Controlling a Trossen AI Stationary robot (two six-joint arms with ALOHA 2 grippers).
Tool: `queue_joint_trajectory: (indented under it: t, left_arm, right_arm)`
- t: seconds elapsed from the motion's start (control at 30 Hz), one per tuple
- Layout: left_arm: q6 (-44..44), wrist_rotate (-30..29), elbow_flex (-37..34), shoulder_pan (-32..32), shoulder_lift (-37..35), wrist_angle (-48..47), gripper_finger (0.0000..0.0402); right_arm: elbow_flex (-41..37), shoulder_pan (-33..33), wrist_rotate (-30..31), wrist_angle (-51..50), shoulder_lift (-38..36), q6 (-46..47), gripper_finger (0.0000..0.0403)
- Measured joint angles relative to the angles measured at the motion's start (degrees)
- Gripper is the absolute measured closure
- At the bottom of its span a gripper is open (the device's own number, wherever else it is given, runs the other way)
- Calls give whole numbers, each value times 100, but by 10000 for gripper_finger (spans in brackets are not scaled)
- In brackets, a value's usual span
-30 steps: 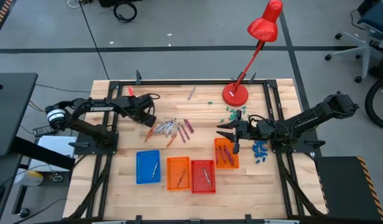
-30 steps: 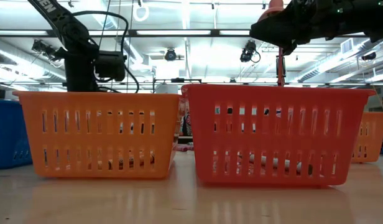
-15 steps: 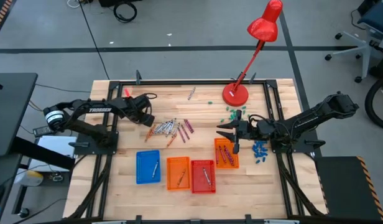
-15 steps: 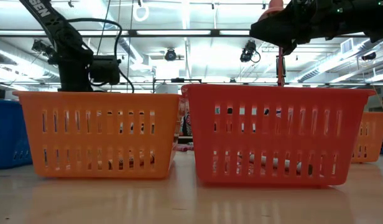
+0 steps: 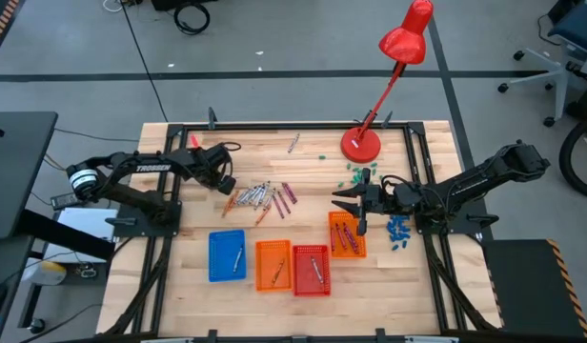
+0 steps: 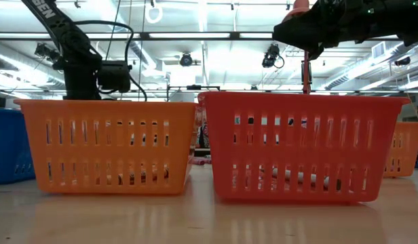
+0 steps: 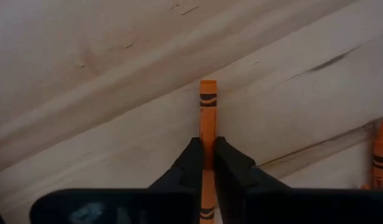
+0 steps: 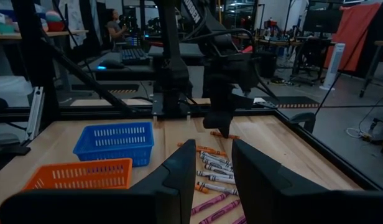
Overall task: Sort crayons
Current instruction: Put the orange crayon into the left orange bin
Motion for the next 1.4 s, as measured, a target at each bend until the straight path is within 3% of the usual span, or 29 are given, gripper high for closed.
queue_joint_trajectory:
  t: [0.43,0.87,1.13,1.4]
  left_arm:
    - [-208,670,227,-454,-742,211,371]
    - [-1818,832,240,-2617,-885,1803,370]
    - [-2861,-84,330,-4180,-887,2026,370]
    - [-3028,-1179,1127,-5062,-876,1453,370]
  right_arm:
    - [0,2,0,-14,0,-4,293]
    - [0,0,2,-39,0,3,293]
    - [0,0,2,-37,0,81,293]
    - [0,0,2,-9,0,135,293]
